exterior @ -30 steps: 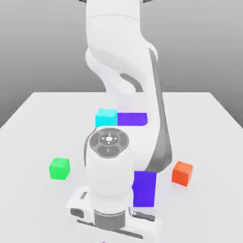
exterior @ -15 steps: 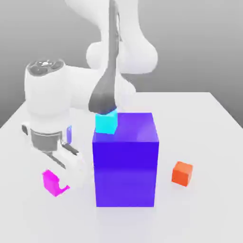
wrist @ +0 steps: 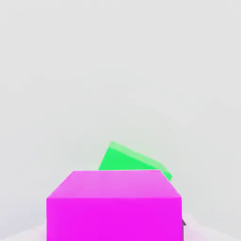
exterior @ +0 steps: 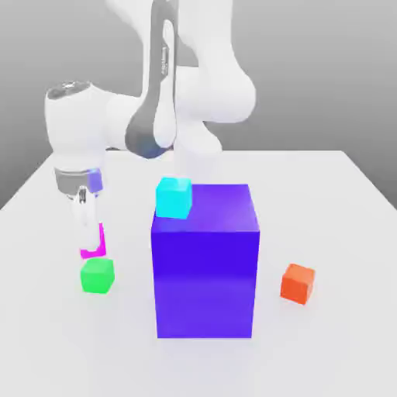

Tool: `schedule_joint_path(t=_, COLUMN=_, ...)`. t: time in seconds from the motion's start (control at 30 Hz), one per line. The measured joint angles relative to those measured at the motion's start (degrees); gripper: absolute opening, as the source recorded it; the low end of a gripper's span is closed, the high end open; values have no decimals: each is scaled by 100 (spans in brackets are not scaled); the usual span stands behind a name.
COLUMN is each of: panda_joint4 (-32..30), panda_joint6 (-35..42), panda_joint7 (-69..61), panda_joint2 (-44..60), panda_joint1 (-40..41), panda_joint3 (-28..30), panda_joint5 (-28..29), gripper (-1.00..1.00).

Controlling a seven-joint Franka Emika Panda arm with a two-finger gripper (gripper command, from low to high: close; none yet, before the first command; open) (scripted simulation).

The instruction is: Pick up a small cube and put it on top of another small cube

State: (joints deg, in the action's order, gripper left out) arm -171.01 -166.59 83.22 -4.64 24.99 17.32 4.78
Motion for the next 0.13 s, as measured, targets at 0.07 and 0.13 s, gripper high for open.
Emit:
schedule_joint_path(t=0.07, panda_joint4=11, panda_joint6=-337, panda_joint7=-240, panda_joint2=359, panda_joint1=-92, panda_joint3=-21, panda_joint5=-364, gripper=100)
schedule_joint_path(t=0.13, panda_joint4=11, panda_joint6=-337, panda_joint7=-240, panda_joint2=359, panda_joint1=-115, panda_joint3=-21, panda_joint5=-364, gripper=100)
